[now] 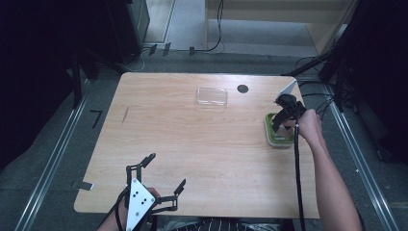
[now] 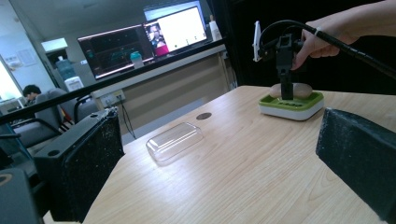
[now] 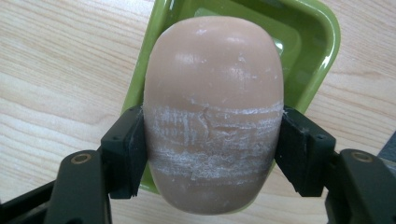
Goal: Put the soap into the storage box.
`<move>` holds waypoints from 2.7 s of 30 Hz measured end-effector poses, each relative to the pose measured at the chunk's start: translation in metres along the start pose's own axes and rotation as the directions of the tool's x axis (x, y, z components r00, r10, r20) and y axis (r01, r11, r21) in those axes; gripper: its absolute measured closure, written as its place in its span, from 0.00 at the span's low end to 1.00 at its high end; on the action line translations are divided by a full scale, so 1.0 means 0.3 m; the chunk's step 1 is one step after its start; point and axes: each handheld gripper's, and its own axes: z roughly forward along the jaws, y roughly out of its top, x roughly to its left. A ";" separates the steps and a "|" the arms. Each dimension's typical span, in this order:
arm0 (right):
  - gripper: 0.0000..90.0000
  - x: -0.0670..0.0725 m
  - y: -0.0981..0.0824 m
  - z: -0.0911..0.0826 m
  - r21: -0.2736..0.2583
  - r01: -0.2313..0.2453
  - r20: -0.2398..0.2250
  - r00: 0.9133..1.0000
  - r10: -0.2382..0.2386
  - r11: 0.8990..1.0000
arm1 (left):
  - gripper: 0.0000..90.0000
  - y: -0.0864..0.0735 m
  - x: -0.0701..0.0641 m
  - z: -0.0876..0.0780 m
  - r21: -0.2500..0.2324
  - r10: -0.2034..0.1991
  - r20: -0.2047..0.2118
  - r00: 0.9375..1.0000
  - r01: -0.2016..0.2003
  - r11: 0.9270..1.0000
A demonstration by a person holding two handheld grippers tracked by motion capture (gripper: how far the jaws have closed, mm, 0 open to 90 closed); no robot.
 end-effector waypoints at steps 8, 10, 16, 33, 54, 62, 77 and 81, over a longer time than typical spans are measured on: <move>0.38 0.000 0.006 0.017 -0.002 -0.007 0.005 1.000 0.007 1.000 | 0.01 0.000 0.000 0.001 -0.001 -0.001 0.000 1.000 0.001 1.000; 0.37 0.000 0.007 0.024 0.001 -0.014 0.009 1.000 0.014 1.000 | 0.01 0.000 -0.001 0.001 -0.001 -0.002 0.001 1.000 0.002 1.000; 0.37 -0.005 0.010 0.046 0.002 -0.015 0.008 1.000 0.015 1.000 | 0.01 0.000 -0.001 0.002 0.000 -0.001 0.002 1.000 0.001 1.000; 0.37 -0.008 0.015 0.061 0.005 -0.028 0.006 1.000 0.028 1.000 | 0.01 0.000 -0.001 0.003 0.002 0.006 0.006 1.000 -0.006 1.000; 0.34 -0.010 0.014 0.057 -0.007 -0.027 0.002 1.000 0.027 1.000 | 0.01 -0.001 0.001 0.002 0.003 0.000 0.002 1.000 0.000 1.000; 0.27 0.001 0.004 0.025 -0.013 -0.017 -0.006 1.000 0.017 1.000 | 0.01 -0.001 0.000 0.002 0.001 0.000 0.002 1.000 0.000 1.000; 0.12 0.045 -0.050 -0.043 -0.019 0.047 -0.005 0.999 -0.047 0.999 | 0.01 0.000 -0.001 -0.001 0.001 0.004 0.001 1.000 -0.004 1.000; 0.09 0.062 -0.072 -0.056 -0.009 0.072 0.001 0.997 -0.072 0.997 | 0.01 0.000 0.000 -0.001 0.000 0.004 0.001 1.000 -0.004 1.000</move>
